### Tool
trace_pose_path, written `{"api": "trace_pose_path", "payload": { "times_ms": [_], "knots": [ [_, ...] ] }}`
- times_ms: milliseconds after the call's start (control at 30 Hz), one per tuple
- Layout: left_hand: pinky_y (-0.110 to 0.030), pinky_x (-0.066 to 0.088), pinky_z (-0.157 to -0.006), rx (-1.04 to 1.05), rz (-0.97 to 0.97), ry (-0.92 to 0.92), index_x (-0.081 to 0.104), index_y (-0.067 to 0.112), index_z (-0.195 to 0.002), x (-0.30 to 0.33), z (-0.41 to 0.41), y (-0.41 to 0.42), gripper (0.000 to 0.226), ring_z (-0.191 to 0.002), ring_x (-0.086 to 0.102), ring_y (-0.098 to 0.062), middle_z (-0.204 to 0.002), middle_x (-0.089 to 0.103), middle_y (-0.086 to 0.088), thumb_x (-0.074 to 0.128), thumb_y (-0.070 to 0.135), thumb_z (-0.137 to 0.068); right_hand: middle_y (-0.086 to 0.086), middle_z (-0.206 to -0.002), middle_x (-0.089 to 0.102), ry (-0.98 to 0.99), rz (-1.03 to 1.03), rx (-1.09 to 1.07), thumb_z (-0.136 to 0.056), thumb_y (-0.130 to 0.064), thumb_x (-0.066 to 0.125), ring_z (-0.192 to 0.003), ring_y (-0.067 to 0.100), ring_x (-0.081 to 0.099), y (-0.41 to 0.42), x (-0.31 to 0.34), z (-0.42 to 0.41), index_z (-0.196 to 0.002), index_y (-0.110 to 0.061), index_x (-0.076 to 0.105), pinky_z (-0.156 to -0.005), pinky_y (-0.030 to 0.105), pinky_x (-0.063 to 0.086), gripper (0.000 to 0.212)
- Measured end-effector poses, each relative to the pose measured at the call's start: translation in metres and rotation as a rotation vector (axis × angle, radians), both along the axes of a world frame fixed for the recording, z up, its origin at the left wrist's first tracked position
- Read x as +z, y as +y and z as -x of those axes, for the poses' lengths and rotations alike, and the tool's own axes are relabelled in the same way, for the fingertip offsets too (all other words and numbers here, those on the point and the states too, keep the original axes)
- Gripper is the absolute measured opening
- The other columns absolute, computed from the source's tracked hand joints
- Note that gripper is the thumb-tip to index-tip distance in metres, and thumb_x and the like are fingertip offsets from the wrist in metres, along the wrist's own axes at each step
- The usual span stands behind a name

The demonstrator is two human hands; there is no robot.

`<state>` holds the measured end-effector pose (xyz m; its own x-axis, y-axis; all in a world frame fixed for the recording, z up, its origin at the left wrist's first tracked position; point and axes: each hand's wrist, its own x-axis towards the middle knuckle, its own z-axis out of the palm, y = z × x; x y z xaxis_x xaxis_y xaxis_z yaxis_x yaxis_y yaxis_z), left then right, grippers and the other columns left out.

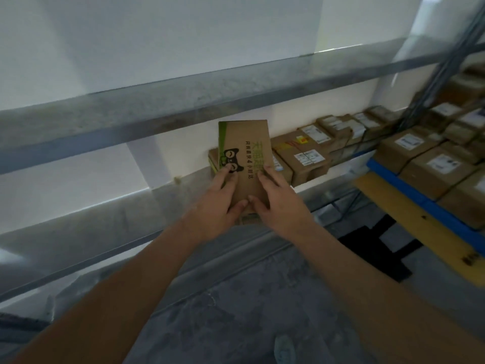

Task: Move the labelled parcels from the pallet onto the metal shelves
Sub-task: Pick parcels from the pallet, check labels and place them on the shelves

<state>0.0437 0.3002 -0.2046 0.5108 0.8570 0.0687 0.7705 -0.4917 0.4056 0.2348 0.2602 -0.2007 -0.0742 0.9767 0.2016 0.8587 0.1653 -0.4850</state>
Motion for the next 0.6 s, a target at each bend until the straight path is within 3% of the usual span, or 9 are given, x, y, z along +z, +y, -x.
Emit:
{"api": "trace_pose_path", "payload": {
  "times_ms": [233, 600],
  "knots": [
    [-0.038, 0.021, -0.126, -0.141, -0.028, 0.004, 0.016, 0.002, -0.161, 0.019, -0.049, 0.005, 0.081, -0.154, 0.016, -0.029, -0.170, -0.003, -0.006, 0.044, 0.050, -0.103, 0.002, -0.167, 0.017, -0.026, -0.008, -0.148, -0.102, -0.043, 0.053, -0.150, 0.017, 0.024, -0.021, 0.019, -0.039, -0.156, -0.010, 0.033, -0.116, 0.035, 0.035, 0.066],
    [-0.040, 0.026, -0.125, -0.285, -0.012, 0.024, 0.014, 0.007, -0.162, 0.025, -0.184, 0.026, 0.081, -0.155, 0.014, -0.024, -0.170, -0.007, 0.004, 0.042, 0.055, -0.103, 0.001, -0.168, 0.012, -0.037, 0.038, -0.305, -0.104, -0.045, 0.047, -0.148, 0.021, 0.030, -0.028, 0.023, -0.158, -0.158, -0.011, 0.027, -0.115, 0.038, 0.036, 0.067]
  ]
}}
